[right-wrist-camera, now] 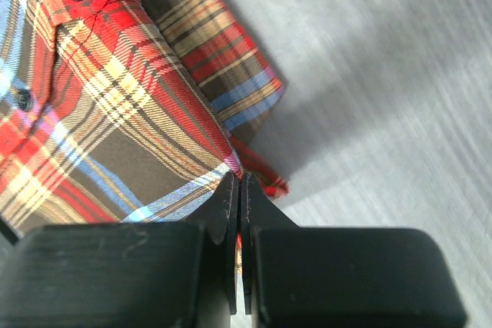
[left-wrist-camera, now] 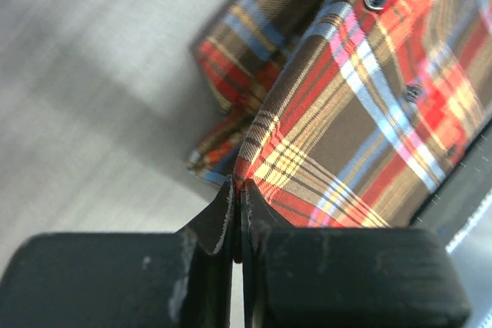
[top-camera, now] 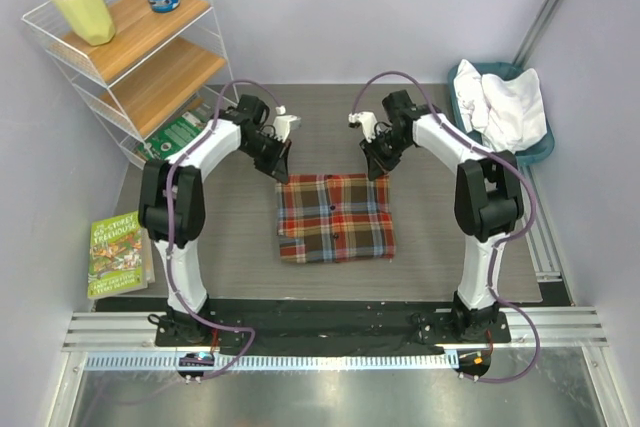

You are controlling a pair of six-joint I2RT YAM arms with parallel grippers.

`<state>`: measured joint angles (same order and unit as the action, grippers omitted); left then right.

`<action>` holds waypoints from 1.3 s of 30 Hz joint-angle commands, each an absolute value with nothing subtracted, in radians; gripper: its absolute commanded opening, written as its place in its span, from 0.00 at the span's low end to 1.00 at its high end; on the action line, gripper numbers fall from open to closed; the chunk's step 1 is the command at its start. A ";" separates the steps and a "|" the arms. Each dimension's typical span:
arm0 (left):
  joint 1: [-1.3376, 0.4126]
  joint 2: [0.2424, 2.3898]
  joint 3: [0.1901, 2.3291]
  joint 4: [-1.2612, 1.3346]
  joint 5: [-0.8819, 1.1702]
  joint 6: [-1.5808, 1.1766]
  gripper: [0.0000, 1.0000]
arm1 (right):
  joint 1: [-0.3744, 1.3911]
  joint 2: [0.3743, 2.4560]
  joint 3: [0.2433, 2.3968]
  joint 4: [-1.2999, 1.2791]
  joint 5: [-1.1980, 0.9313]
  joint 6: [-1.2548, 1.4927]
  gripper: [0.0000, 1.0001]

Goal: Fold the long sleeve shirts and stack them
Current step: Fold the shirt

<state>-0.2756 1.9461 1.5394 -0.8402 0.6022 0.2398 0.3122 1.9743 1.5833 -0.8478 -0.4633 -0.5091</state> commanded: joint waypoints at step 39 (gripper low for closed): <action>-0.069 1.824 0.982 -0.495 0.833 -0.308 0.44 | 0.452 2.313 2.161 -0.907 -0.617 -0.308 0.61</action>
